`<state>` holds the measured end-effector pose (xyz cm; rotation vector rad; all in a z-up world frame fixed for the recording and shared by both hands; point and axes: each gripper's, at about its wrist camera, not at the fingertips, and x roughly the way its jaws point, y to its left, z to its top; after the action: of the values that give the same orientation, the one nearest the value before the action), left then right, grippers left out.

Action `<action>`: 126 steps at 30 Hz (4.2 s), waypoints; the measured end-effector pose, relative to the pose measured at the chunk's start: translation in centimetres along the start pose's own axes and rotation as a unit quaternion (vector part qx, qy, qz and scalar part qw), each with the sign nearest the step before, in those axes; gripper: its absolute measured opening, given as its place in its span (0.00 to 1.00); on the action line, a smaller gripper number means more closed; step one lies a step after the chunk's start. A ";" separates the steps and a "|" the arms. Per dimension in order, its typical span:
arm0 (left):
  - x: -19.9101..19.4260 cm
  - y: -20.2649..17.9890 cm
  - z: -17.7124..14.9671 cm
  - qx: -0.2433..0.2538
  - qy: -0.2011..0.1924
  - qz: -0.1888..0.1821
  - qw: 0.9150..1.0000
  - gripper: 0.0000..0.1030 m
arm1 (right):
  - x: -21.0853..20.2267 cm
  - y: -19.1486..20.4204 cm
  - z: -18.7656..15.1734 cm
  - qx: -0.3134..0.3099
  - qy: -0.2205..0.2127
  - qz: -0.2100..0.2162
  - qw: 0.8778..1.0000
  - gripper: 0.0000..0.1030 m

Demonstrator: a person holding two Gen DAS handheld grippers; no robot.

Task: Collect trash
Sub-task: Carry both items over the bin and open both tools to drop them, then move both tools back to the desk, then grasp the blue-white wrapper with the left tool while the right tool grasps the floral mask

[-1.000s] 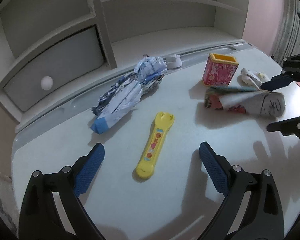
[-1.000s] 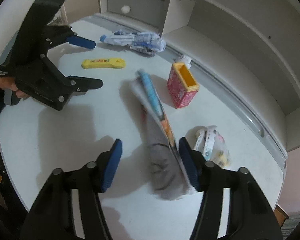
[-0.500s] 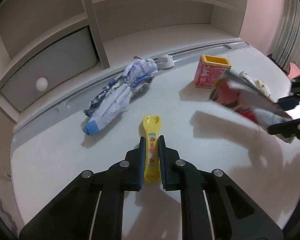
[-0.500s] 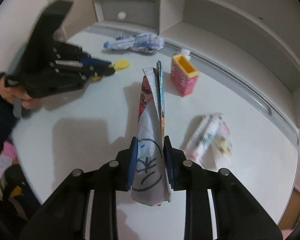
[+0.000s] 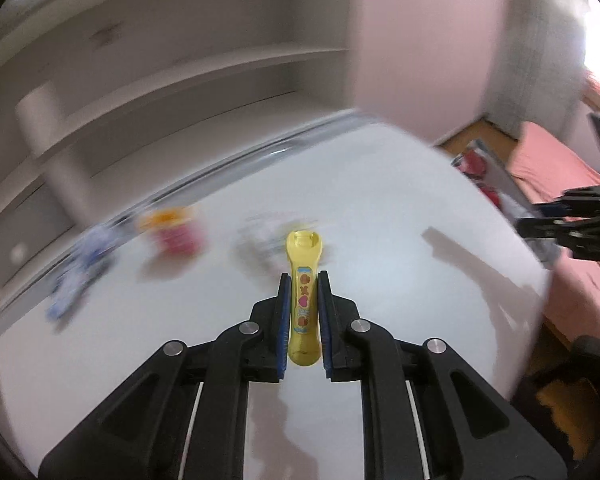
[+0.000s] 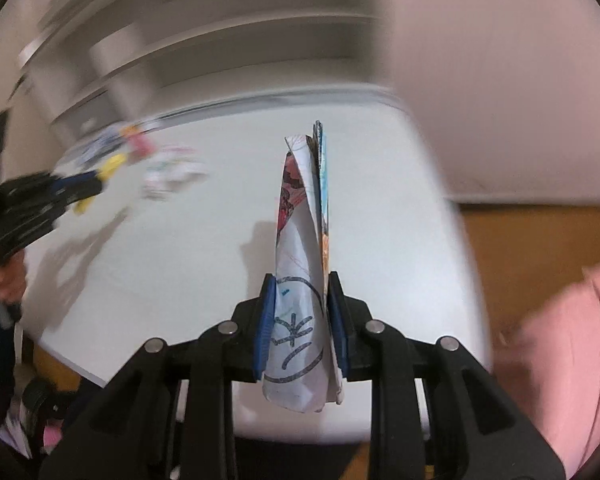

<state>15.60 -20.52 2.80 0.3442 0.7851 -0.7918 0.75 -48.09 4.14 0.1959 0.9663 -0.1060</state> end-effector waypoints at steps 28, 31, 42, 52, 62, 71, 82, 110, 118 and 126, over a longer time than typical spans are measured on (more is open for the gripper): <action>22.2 -47.0 -5.1 0.181 0.133 -0.252 0.941 0.12 | 2.3 -30.5 -32.3 0.424 0.105 -0.170 0.883 0.25; 23.5 -47.6 -7.1 0.180 0.143 -0.241 0.943 0.12 | 3.4 -30.9 -33.1 0.428 0.115 -0.166 0.881 0.25; 25.5 -47.5 -9.1 0.171 0.164 -0.251 0.939 0.12 | 4.1 -31.1 -33.6 0.431 0.128 -0.160 0.879 0.25; 24.8 -47.8 -8.7 0.189 0.149 -0.261 0.935 0.13 | 4.3 -31.1 -33.6 0.434 0.125 -0.158 0.878 0.25; 23.2 -47.1 -7.9 0.184 0.130 -0.260 0.939 0.57 | 4.3 -30.8 -33.5 0.432 0.120 -0.151 0.881 0.26; 20.4 -45.4 -6.2 0.182 0.101 -0.254 0.945 0.67 | 3.6 -30.6 -32.4 0.423 0.093 -0.165 0.886 0.58; 11.8 -42.3 -2.9 0.205 0.051 -0.261 0.942 0.80 | -0.3 -28.6 -29.3 0.372 0.062 -0.226 0.898 0.65; -3.3 19.2 -5.5 -0.096 -0.010 0.193 0.976 0.89 | 11.7 18.1 9.8 -0.112 -0.013 0.072 0.991 0.86; 0.0 22.4 -3.5 -0.048 0.014 0.167 0.985 0.89 | 16.9 22.4 11.5 -0.167 0.019 0.049 0.985 0.86; 4.8 24.8 -2.3 -0.033 0.035 0.174 0.984 0.89 | 16.2 22.0 11.2 -0.168 0.019 0.048 0.984 0.20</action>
<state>35.12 -5.14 -2.45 0.4380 0.7872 -0.4267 22.82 -29.06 -0.38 -0.0667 0.9951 0.1502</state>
